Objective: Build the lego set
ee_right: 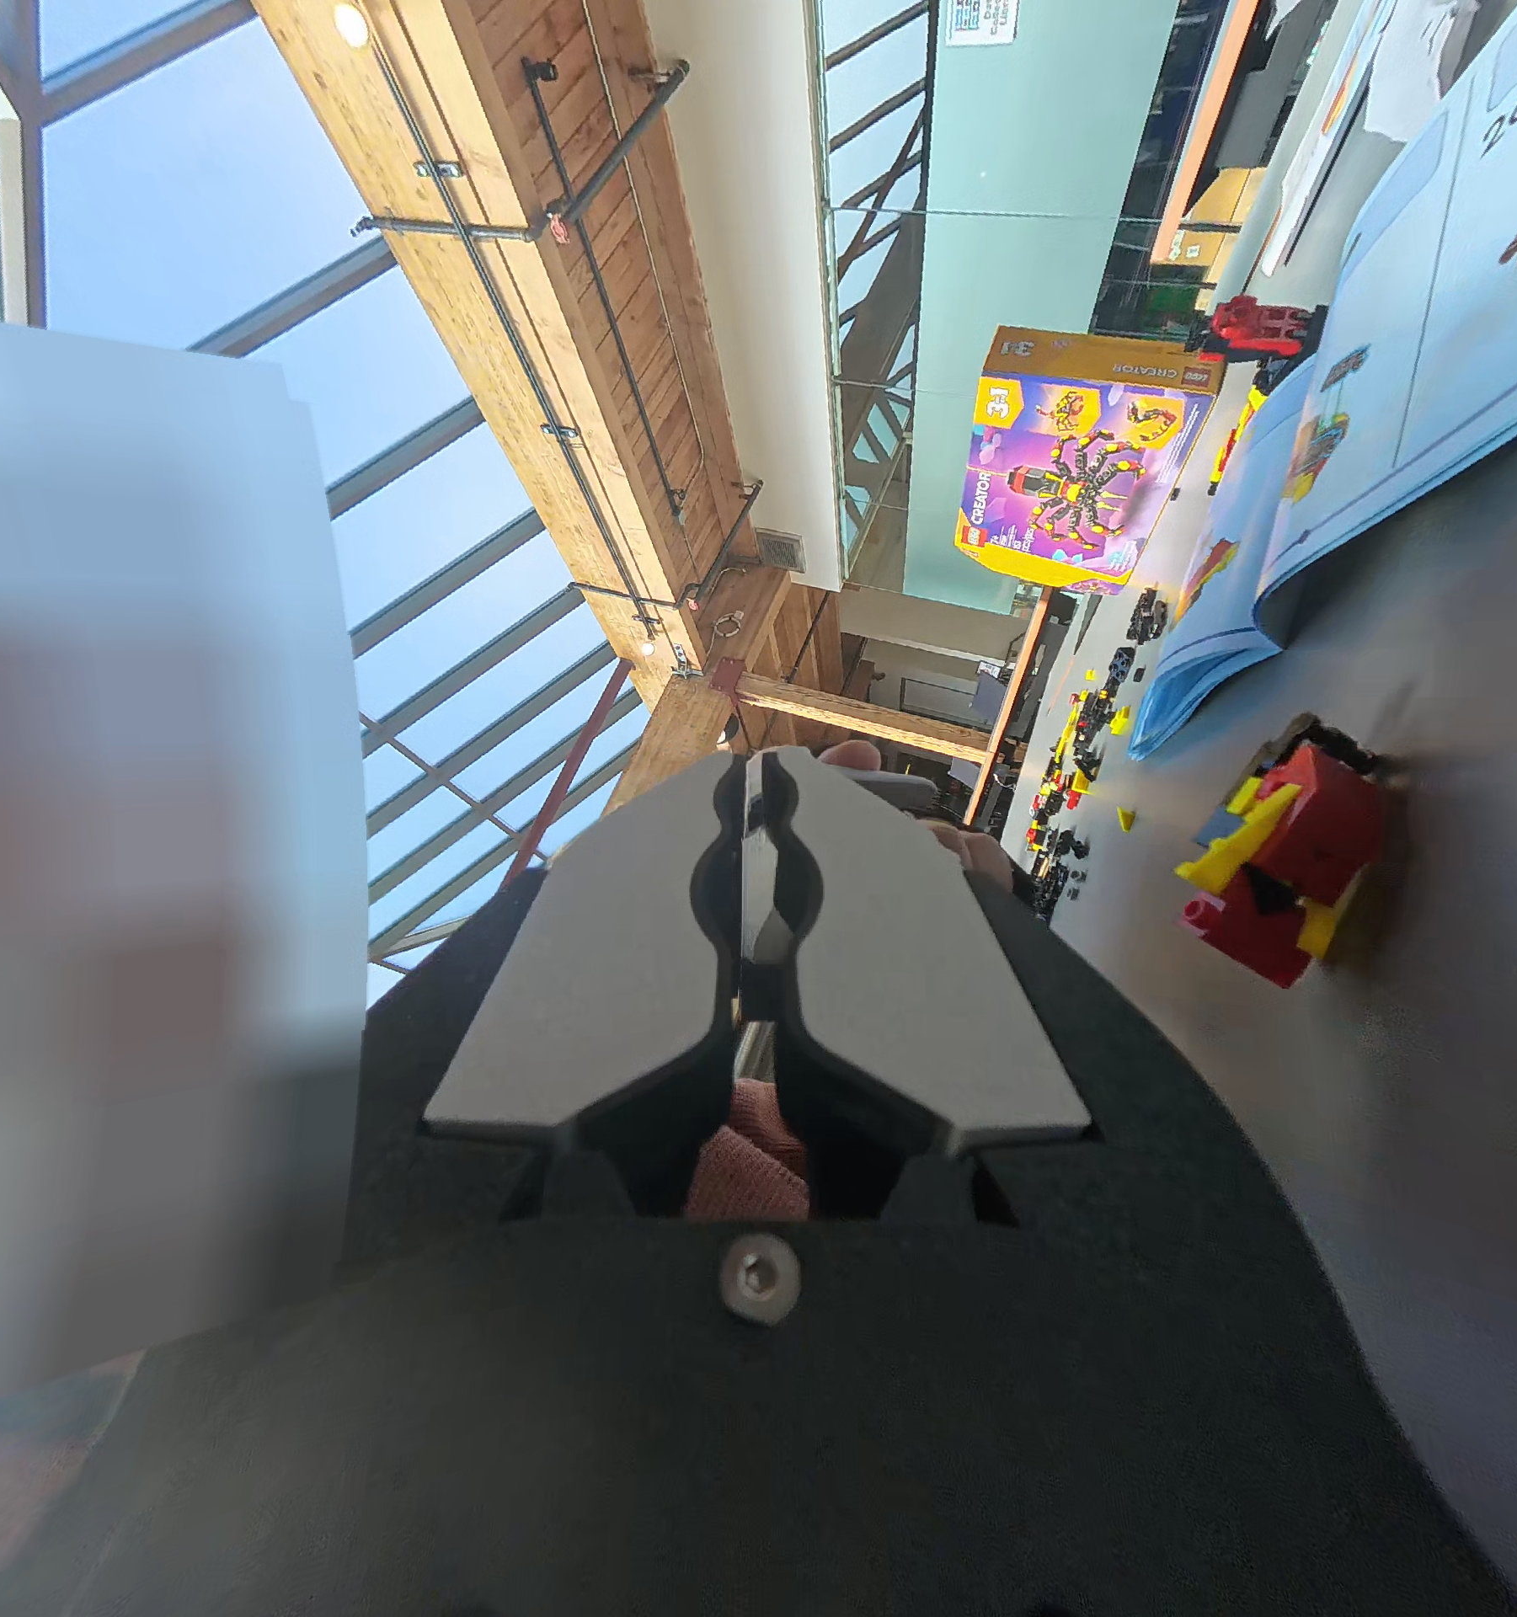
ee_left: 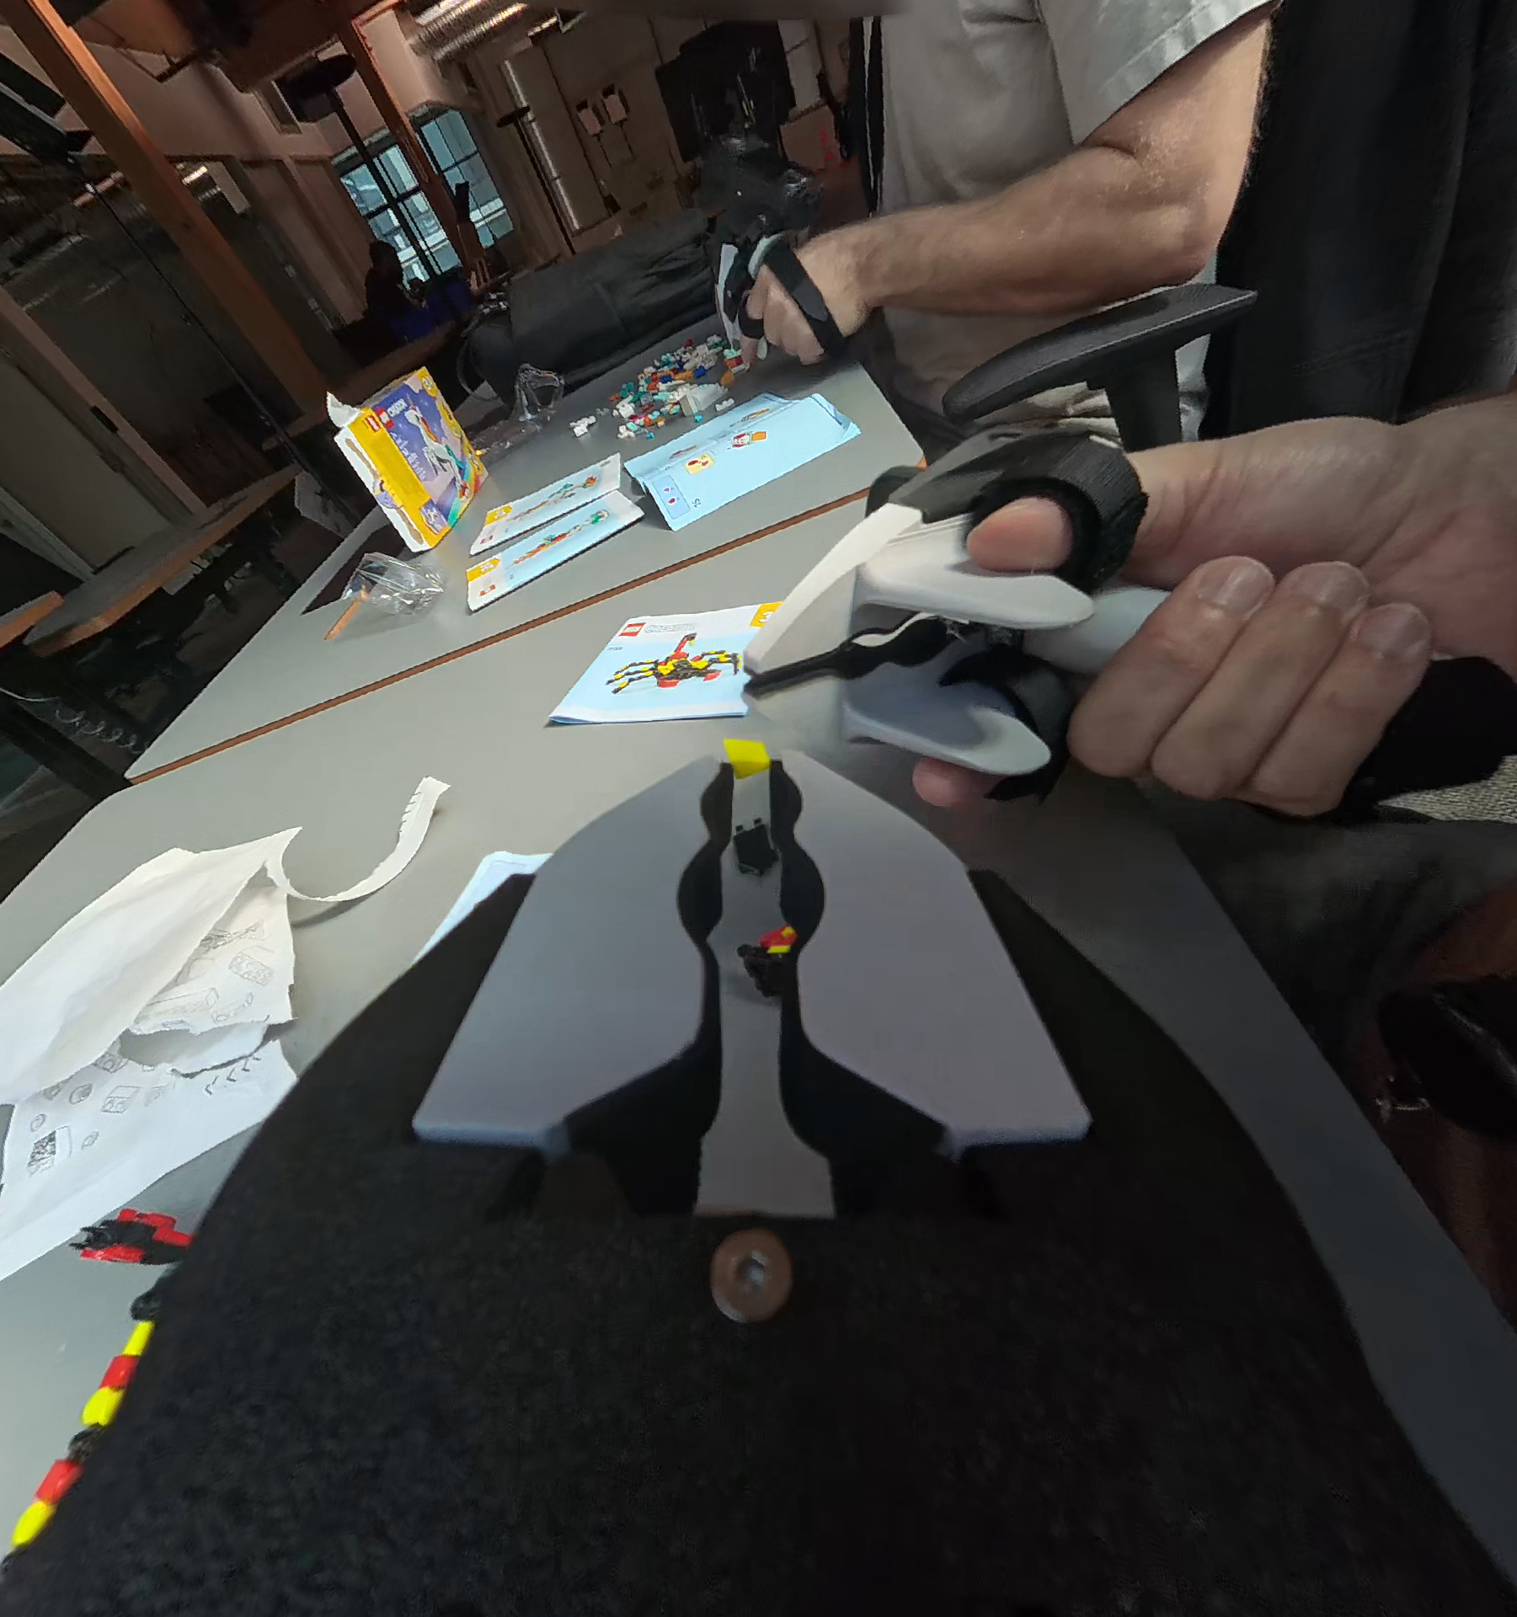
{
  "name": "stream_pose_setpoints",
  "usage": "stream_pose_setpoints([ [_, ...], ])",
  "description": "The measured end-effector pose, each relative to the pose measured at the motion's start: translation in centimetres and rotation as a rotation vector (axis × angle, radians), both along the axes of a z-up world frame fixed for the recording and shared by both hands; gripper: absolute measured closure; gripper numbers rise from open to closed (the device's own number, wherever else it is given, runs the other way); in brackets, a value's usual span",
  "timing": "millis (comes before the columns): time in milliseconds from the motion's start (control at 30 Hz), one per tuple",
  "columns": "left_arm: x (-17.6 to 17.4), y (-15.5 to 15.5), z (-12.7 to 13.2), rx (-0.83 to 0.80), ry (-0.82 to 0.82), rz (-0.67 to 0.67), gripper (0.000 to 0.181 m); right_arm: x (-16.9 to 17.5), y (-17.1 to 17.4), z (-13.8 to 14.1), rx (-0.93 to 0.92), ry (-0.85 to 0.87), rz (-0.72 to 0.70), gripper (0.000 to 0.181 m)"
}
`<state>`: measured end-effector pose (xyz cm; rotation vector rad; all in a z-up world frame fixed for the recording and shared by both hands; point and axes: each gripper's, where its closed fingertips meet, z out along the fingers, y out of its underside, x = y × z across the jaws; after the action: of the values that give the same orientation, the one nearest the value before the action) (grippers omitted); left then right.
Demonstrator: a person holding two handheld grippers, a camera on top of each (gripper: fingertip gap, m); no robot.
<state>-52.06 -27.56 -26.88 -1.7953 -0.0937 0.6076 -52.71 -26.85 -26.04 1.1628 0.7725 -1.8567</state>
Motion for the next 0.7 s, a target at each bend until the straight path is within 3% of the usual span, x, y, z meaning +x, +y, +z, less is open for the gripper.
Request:
stream_pose_setpoints([
  [167, 0.9, -0.5, -3.6, -0.096, -0.146, -0.084, 0.174, -0.3, 1.7, -2.4, 0.363, 0.165, 0.008, 0.179],
  [400, 0.6, 0.8, -6.6, -0.291, -0.182, -0.235, 0.174, 0.0, 2.5, -7.3, 0.981, 0.427, 0.126, 0.175],
  [700, -0.2, 0.9, -7.7, -0.350, -0.264, -0.359, 0.174, 0.1, 1.8, -8.3, 1.123, 0.600, 0.183, 0.178],
])
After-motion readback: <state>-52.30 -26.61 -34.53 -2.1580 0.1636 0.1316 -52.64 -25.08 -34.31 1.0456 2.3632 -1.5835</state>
